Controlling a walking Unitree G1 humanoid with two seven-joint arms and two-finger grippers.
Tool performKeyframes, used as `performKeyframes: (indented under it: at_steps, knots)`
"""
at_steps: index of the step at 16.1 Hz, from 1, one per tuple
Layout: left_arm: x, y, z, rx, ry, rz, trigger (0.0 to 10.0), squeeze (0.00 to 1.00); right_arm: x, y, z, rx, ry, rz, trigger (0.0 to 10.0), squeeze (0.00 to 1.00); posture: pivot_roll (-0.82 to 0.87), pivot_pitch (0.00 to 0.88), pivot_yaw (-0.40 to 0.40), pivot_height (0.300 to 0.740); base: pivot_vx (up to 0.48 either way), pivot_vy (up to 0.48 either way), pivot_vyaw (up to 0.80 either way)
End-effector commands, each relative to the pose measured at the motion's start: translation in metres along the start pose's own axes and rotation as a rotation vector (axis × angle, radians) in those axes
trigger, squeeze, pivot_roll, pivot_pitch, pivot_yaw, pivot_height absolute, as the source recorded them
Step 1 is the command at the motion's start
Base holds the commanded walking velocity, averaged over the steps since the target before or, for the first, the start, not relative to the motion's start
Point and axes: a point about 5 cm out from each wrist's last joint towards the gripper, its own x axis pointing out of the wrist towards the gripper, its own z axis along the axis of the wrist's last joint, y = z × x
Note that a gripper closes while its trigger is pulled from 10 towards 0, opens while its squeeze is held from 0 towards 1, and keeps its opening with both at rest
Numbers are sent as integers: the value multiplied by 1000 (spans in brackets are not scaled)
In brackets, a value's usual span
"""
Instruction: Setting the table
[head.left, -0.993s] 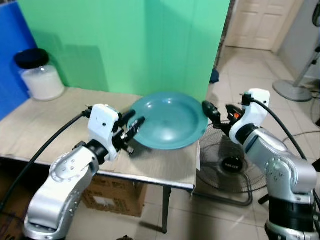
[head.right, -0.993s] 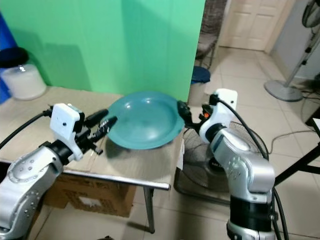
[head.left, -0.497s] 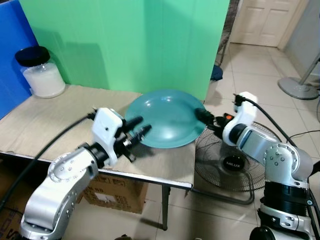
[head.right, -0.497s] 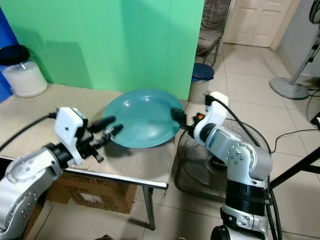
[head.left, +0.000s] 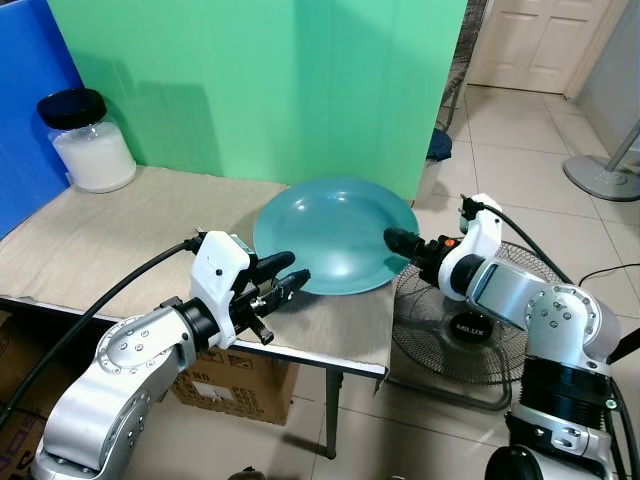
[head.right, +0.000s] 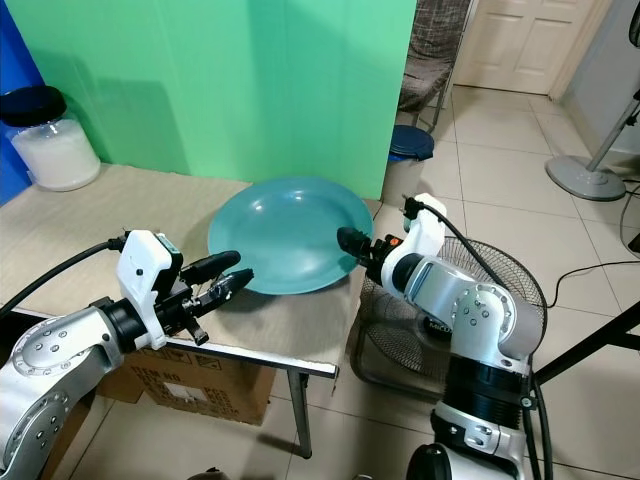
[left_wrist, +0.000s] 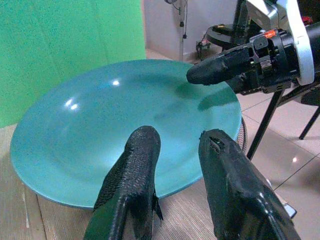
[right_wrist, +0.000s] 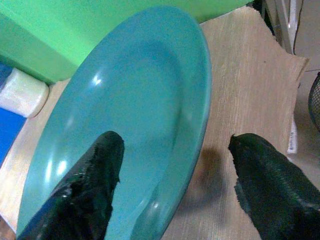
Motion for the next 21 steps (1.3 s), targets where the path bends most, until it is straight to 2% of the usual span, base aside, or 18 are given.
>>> performKeyframes:
  at_steps: [1, 11, 21]
  knots:
    - [-2, -2, 1, 1, 2, -19, 10000, 0, 0, 4, 4, 1, -4, 7, 0, 0, 138, 0, 1, 740, 0, 0, 0]
    - [-3, -5, -1, -4, 13, -48, 10000, 0, 3, 6, -2, 81, 32, 33, 0, 0, 142, 0, -4, 740, 0, 0, 0]
    - [-1, -5, -4, -6, 11, -48, 10000, 0, 3, 5, 0, 142, 17, 34, 0, 0, 140, 0, -10, 740, 0, 0, 0]
